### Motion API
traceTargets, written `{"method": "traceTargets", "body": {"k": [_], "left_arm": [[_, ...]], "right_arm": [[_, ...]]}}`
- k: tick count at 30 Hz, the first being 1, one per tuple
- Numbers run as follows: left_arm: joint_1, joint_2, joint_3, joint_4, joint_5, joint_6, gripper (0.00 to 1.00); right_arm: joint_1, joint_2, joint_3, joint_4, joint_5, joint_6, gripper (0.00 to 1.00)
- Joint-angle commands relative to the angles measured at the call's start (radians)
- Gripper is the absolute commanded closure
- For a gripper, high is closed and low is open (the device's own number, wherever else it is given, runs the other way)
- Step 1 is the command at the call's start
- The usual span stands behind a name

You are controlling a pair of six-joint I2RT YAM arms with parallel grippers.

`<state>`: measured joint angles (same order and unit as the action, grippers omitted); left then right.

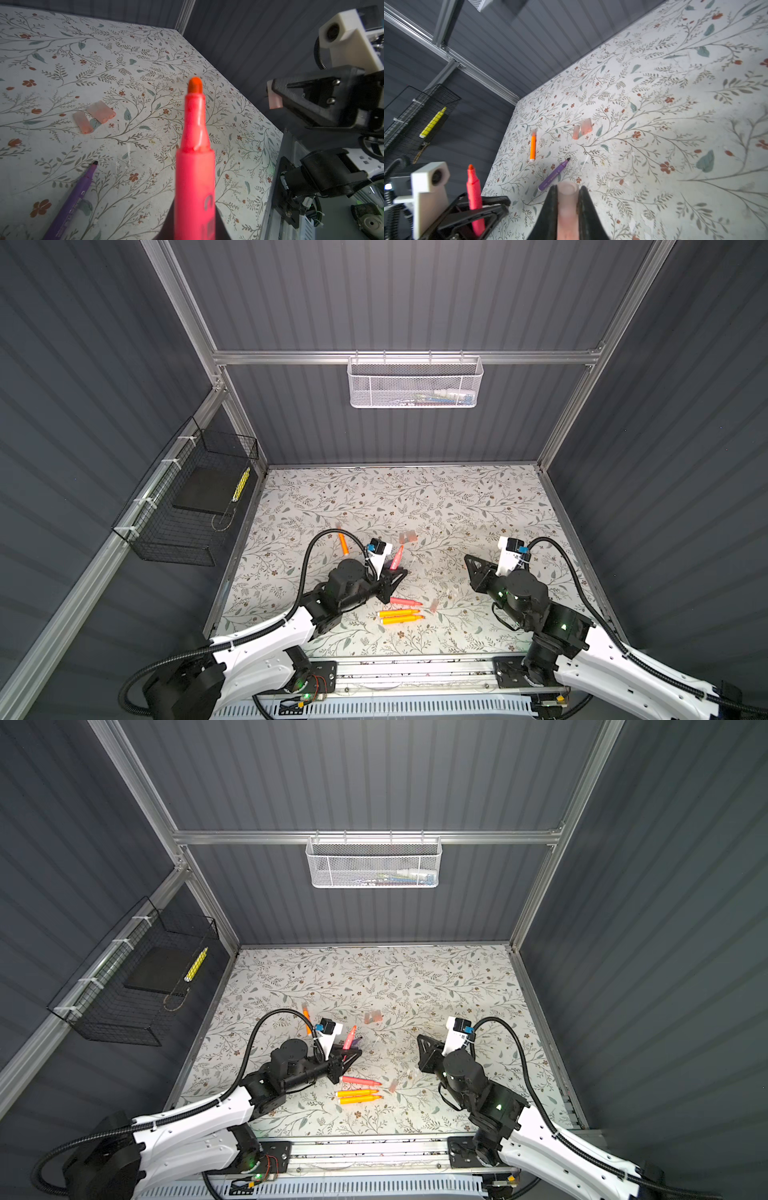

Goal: Insert the pens into the pen caps
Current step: 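Lift the pale pink cap with the right gripper toward the pink marker tip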

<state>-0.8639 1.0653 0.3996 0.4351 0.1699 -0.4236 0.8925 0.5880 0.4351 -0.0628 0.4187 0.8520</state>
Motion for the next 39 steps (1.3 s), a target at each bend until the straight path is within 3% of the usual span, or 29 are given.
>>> {"method": "traceTargets", "body": {"k": [1,14,39], "left_arm": [[-0.006,0.032,0.047,0.121,0.076,-0.038,1.0],[-0.007,0.119,0.065,0.204,0.116,-0.051,1.0],[-0.009,0.201,0.082,0.274,0.132,-0.084,1.0]], "right_arm": [[-0.006,0.039,0.046,0.113,0.004,-0.062,0.98],[-0.01,0.185,0.067,0.381,-0.091,-0.089,0.98],[-0.009,0.448,0.14,0.574,-0.257,-0.031,1.0]]}}
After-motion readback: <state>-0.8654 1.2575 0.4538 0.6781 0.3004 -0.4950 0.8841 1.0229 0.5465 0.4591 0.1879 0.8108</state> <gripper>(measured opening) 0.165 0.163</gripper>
